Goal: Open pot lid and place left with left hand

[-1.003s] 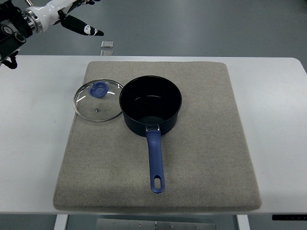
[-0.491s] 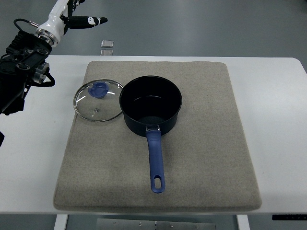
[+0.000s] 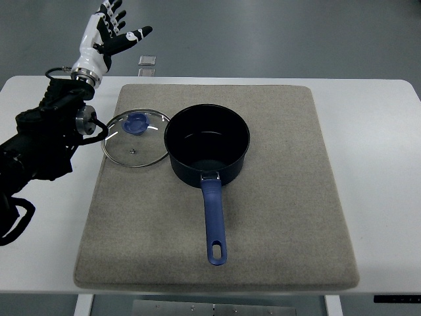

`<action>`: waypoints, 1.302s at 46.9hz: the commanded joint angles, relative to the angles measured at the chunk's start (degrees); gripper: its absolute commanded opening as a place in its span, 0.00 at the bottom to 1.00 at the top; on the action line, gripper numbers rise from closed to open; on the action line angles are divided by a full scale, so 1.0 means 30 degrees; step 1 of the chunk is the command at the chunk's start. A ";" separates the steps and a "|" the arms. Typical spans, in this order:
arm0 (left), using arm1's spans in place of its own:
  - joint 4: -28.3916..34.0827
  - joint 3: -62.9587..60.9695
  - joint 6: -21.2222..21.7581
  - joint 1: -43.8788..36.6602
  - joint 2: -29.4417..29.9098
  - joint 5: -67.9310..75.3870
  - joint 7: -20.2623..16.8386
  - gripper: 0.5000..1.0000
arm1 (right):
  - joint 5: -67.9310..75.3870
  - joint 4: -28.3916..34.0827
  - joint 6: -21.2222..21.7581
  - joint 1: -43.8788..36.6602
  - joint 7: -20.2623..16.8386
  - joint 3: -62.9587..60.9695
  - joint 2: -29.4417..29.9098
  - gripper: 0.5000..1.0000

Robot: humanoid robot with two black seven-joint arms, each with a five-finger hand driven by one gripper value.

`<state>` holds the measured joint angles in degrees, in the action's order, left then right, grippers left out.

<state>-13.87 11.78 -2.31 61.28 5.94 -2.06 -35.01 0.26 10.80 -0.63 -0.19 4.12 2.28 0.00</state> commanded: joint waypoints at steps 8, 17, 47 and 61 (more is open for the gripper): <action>0.0286 0.2224 -0.0957 -0.0271 -0.0077 -0.1303 0.0003 0.97 | 0.0000 0.0004 0.0003 -0.0026 -0.0025 0.0000 0.0000 0.83; 0.0697 0.4656 -0.2743 -0.0798 -0.0077 -0.2474 0.0003 0.96 | 0.0000 0.0004 0.0003 -0.0026 0.0004 0.0000 0.0000 0.83; 0.1107 0.5186 -0.3508 -0.0945 -0.0282 -0.2886 0.0003 0.97 | 0.0000 0.0004 0.0003 -0.0026 -0.0025 0.0000 0.0000 0.83; 0.1107 0.5215 -0.2863 -0.0447 -0.0136 -0.2944 0.0003 0.97 | 0.0000 0.0004 0.0003 0.0003 0.0004 0.0000 0.0000 0.83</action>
<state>-10.62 27.30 -11.01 59.28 5.22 -10.79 -34.99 0.26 10.81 -0.60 -0.20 4.11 2.28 0.00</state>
